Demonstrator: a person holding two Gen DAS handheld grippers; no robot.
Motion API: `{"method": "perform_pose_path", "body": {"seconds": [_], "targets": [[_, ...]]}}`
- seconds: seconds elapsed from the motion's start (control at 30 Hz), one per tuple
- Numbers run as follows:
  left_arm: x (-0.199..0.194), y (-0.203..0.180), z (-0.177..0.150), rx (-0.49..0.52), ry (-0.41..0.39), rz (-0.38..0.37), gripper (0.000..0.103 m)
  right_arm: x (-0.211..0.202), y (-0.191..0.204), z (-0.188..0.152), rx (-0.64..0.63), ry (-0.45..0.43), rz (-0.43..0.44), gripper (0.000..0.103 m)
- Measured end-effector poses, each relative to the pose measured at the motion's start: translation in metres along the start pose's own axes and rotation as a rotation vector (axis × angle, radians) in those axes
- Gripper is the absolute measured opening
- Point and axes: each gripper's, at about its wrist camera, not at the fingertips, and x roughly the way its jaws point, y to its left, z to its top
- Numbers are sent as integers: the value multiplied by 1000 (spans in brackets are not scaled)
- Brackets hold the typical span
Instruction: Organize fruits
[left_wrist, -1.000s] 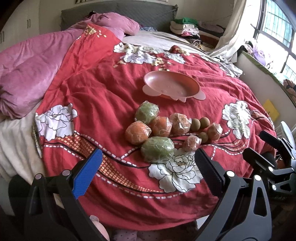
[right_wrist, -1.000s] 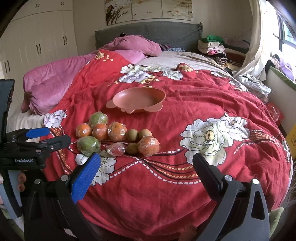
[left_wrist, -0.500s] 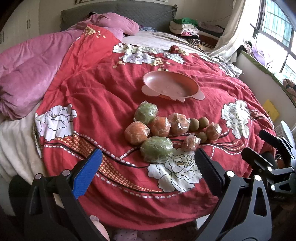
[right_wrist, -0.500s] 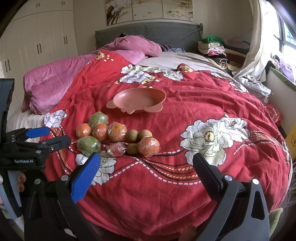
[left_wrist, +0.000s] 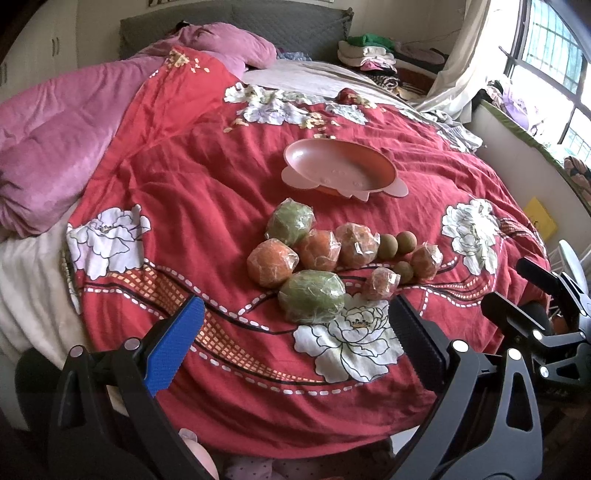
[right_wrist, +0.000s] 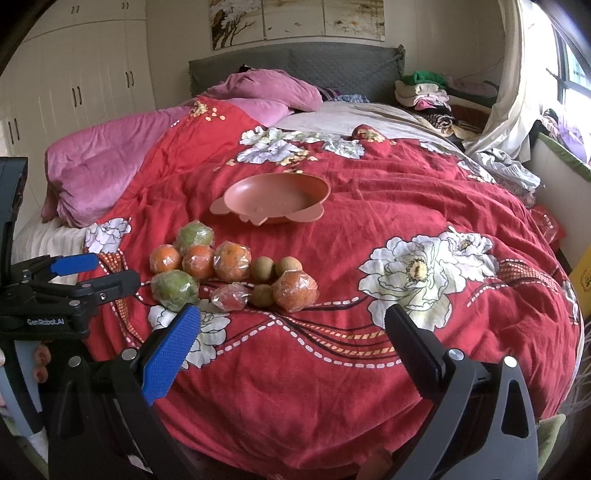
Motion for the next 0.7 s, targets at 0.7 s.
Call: {"method": "perform_pose_path", "body": {"seconds": [0.7], "targets": [[30,8,-7,-29,92,-21,94,25,-13,-2,22,50,4,99]]}}
